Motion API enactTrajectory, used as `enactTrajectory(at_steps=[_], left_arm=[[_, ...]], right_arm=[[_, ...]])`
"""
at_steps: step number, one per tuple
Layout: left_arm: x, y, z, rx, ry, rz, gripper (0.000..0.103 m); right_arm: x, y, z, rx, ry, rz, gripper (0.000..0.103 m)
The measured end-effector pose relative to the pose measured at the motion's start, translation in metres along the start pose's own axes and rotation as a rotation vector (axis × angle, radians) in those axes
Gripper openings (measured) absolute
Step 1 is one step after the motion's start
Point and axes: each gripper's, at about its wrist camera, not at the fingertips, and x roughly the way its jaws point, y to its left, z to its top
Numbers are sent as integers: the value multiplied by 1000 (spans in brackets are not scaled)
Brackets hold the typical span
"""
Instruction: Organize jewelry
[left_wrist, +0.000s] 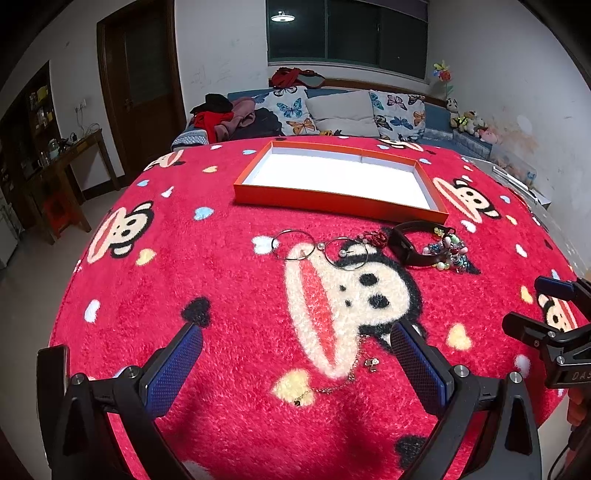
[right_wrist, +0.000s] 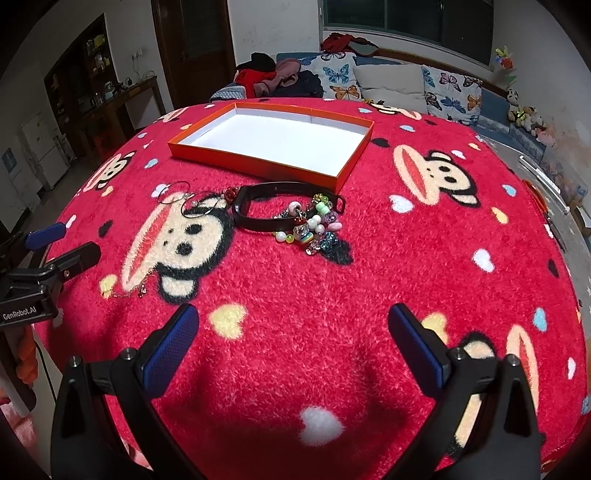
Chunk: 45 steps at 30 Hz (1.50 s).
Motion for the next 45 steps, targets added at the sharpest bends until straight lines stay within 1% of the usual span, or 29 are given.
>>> enactTrajectory(at_steps=[2, 12, 17, 22, 25, 29, 33, 36, 41, 45], left_arm=[[6, 1, 4, -2, 2, 2, 103], [8, 0, 8, 10, 5, 3, 103], [11, -1, 11, 17, 7, -13, 103], [16, -11, 15, 41, 5, -29, 103], [19, -15, 18, 55, 7, -45, 103], [25, -19, 22, 64, 14, -86, 103], [30, -23, 24, 81, 13, -92, 103], [32, -26, 26, 93, 12, -118, 103], [36, -29, 30, 116, 4, -123, 103], [41, -31, 34, 131, 1, -170, 103]], right_arm=[[2, -1, 0, 2, 3, 4, 102], [8, -11, 3, 15, 12, 10, 97], [12, -18, 7, 21, 21, 19, 93], [16, -23, 10, 23, 30, 20, 88], [19, -26, 12, 28, 36, 29, 87], [22, -27, 14, 28, 40, 31, 86], [25, -28, 16, 25, 46, 34, 85], [26, -29, 18, 26, 47, 38, 85], [30, -27, 21, 7, 55, 42, 84], [30, -28, 24, 1, 51, 45, 84]])
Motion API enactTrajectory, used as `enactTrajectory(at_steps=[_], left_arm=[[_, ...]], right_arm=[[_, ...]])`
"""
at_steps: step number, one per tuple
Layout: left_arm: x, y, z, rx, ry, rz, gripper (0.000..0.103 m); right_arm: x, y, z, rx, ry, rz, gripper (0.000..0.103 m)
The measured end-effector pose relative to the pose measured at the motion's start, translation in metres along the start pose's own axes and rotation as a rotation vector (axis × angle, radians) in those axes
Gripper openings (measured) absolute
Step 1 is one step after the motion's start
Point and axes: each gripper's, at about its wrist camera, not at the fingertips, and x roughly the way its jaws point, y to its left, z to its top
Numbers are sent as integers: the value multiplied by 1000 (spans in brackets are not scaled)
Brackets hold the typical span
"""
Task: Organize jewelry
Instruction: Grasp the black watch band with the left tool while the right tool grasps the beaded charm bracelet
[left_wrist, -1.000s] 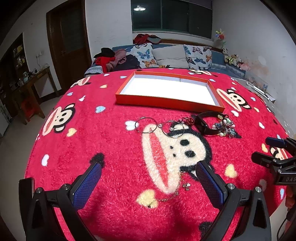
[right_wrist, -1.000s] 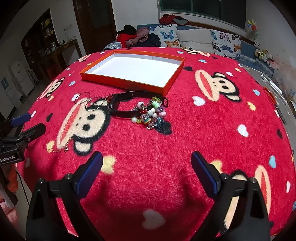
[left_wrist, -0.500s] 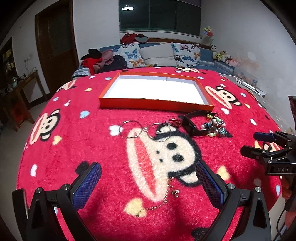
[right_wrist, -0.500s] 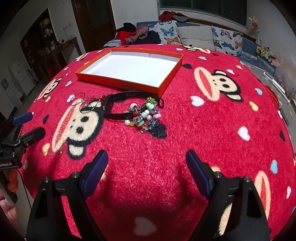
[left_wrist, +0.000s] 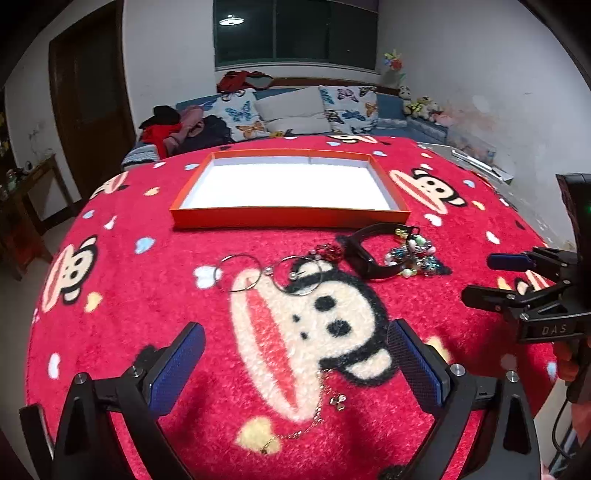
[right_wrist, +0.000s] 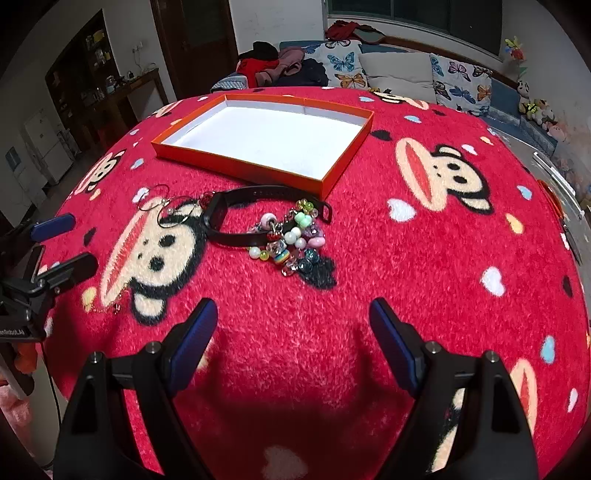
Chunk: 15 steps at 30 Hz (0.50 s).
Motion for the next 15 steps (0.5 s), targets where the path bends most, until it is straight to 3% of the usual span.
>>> enactTrajectory(at_steps=[6, 15], left_arm=[[13, -10, 15, 101, -13, -88, 103], [63, -45, 45, 331, 37, -152, 103]], right_arm=[[2, -2, 2, -6, 2, 12, 85], [15, -12, 5, -11, 42, 39, 84]])
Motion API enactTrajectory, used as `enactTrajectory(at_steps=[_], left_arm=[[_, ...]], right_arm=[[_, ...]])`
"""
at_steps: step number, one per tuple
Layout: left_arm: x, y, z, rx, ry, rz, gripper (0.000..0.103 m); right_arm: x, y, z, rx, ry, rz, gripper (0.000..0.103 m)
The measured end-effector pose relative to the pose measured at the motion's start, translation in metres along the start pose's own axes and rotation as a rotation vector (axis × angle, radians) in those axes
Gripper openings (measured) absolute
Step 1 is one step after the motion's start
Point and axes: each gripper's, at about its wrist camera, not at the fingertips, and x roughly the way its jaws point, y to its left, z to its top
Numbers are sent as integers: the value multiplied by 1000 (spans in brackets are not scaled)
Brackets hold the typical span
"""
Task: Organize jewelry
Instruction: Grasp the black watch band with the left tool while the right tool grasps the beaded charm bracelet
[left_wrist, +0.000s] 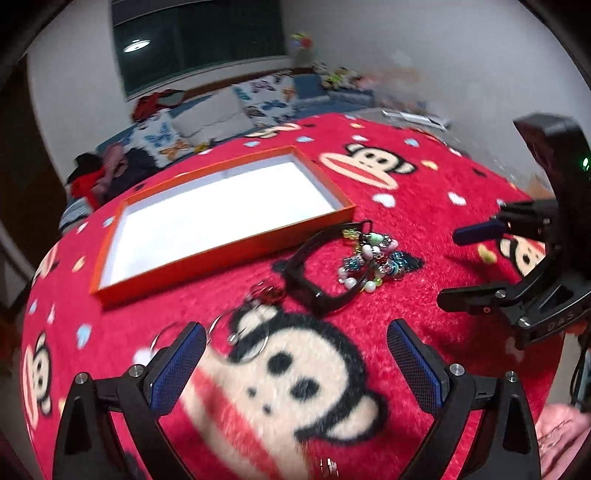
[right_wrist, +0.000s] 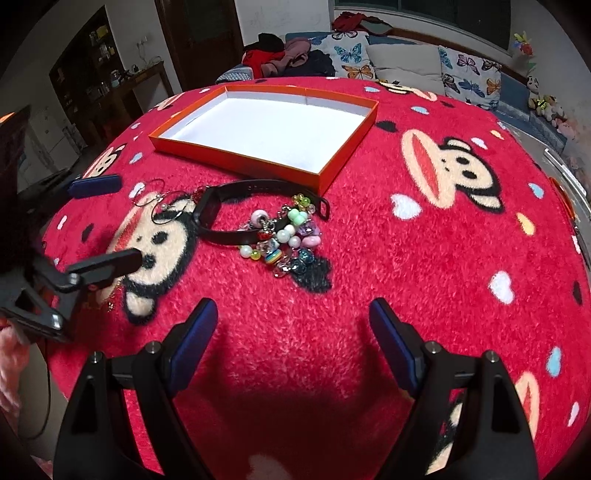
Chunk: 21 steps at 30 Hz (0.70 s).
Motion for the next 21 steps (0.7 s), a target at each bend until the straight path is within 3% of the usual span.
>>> enactTrajectory(at_steps=[5, 11, 21], left_arm=[[32, -5, 15, 74, 27, -59, 100], [61, -9, 26, 135, 53, -78, 96], [73, -14, 26, 158, 51, -119, 88]], right_arm=[[5, -8, 5, 17, 14, 27, 84], [13, -13, 9, 13, 31, 51, 82], [33, -11, 27, -7, 47, 131, 65]])
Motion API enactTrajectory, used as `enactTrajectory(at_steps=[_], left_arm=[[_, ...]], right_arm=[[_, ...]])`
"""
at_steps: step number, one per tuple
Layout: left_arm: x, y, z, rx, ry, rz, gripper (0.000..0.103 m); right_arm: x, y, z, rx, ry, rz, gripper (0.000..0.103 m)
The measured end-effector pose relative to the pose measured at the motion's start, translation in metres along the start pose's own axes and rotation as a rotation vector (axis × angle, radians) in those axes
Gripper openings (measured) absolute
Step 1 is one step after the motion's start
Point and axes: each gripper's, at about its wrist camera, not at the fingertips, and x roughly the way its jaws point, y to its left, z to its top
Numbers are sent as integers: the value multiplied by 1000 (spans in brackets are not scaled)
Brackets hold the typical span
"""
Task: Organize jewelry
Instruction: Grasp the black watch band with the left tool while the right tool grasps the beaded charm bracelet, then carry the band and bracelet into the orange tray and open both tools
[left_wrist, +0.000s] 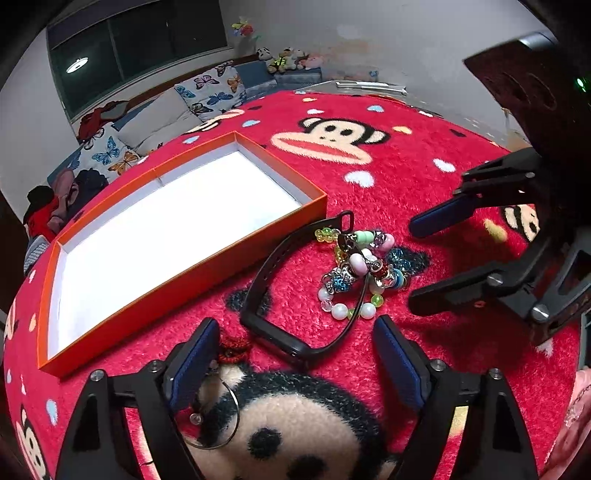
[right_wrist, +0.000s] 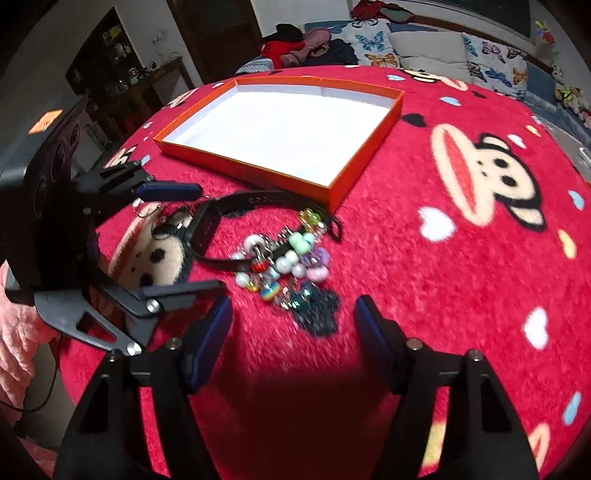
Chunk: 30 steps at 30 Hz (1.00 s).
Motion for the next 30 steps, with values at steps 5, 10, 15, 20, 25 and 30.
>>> enactTrajectory(at_steps=[5, 10, 15, 20, 25, 30], left_arm=[[0, 2, -1, 0, -17, -12, 83], [-1, 5, -2, 2, -32, -25, 77], [-3, 3, -3, 13, -48, -31, 70], [-6, 4, -5, -4, -57, -30, 60], [-12, 6, -6, -30, -67, -39, 54], [-16, 4, -6, -39, -68, -36, 53]], right_arm=[[7, 2, 6, -17, 4, 31, 61], [13, 0, 10, -3, 13, 38, 43], [9, -5, 11, 10, 8, 51, 31], [-3, -3, 11, 9, -17, 58, 14], [-15, 3, 12, -10, -45, 48, 14], [-26, 5, 15, -17, -85, 24, 14]])
